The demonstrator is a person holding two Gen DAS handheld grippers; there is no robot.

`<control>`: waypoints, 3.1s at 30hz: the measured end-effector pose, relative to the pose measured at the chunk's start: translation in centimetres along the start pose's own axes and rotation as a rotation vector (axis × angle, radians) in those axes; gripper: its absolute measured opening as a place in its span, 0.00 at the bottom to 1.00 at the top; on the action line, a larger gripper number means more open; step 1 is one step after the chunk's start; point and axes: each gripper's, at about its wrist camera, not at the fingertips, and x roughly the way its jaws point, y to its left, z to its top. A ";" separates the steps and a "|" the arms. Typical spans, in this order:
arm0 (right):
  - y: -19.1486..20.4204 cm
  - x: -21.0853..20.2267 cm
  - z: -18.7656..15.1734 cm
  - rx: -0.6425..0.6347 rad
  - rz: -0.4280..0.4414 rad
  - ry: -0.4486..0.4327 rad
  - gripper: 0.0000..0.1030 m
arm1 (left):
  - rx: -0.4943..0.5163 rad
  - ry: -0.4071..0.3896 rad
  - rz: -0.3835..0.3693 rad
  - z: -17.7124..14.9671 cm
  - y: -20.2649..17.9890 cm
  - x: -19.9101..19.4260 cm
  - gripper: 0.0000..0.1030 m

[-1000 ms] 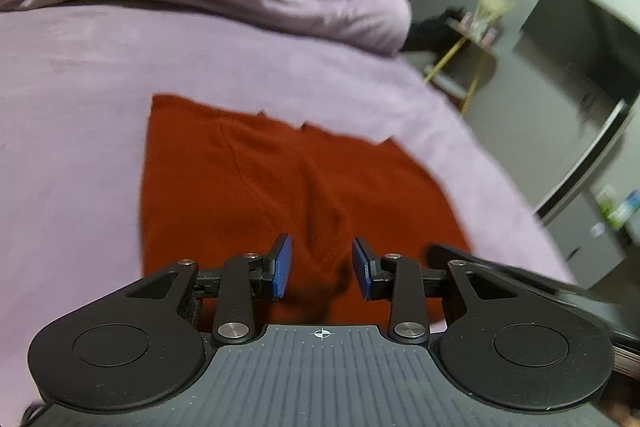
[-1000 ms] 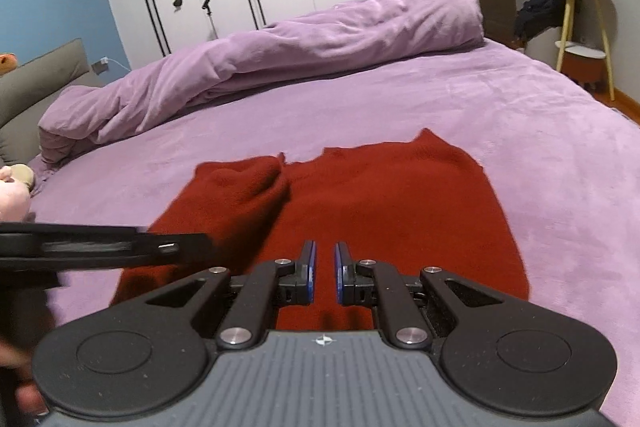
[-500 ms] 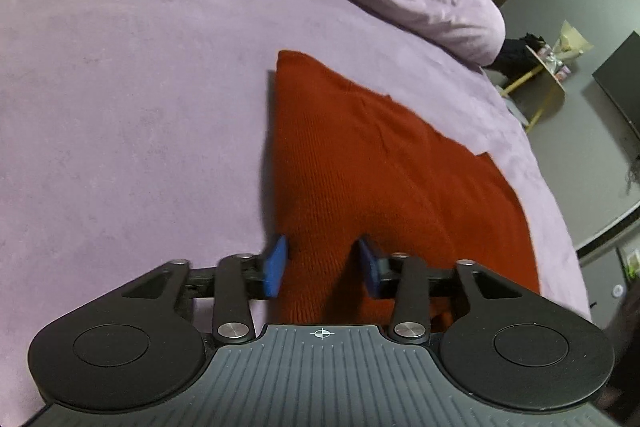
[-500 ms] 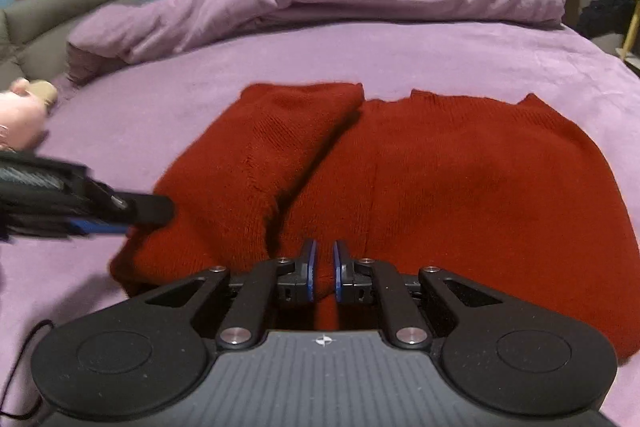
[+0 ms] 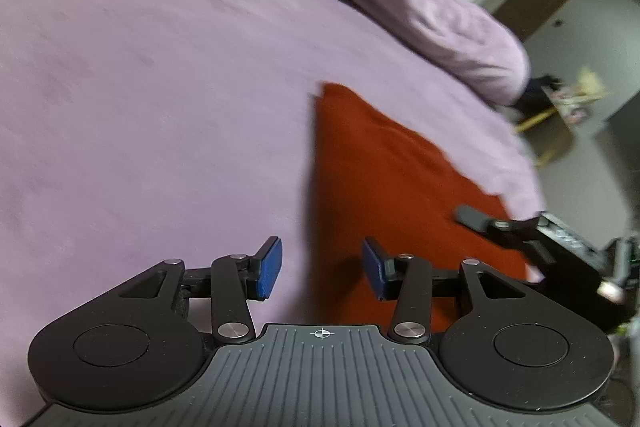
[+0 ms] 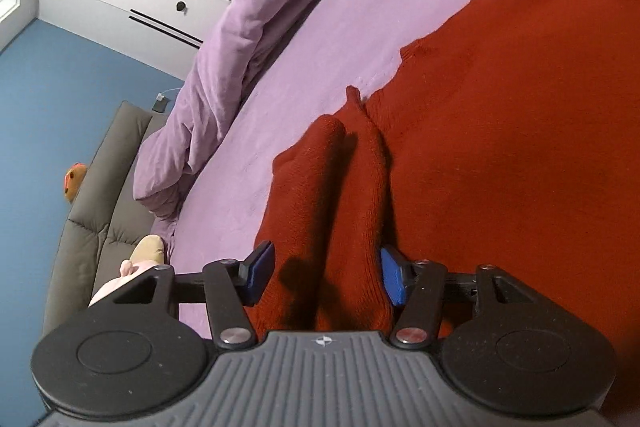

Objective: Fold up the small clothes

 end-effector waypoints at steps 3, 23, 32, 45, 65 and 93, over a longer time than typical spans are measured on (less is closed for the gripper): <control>0.5 0.6 0.1 0.007 0.017 -0.001 0.56 | 0.022 0.050 0.108 0.0 0.4 1.4 0.47; 7.5 -5.0 -3.0 -0.595 -0.372 -0.236 0.11 | 0.195 0.077 0.148 -2.0 -4.0 2.0 0.47; 0.1 -6.9 -1.6 -0.455 -0.424 -0.134 0.19 | 0.294 0.094 0.138 -3.7 -7.1 2.4 0.44; -2.1 -6.5 -1.2 -0.226 -0.201 -0.118 0.40 | 0.352 0.133 0.149 -5.9 -7.9 1.6 0.44; -1.0 -12.1 -2.0 -0.490 -0.597 -0.362 0.38 | 0.243 0.131 0.182 -6.5 -11.5 4.1 0.47; -7.0 -18.0 -6.1 0.154 0.071 -0.378 0.08 | 0.321 0.170 0.179 -8.6 -16.3 5.2 0.49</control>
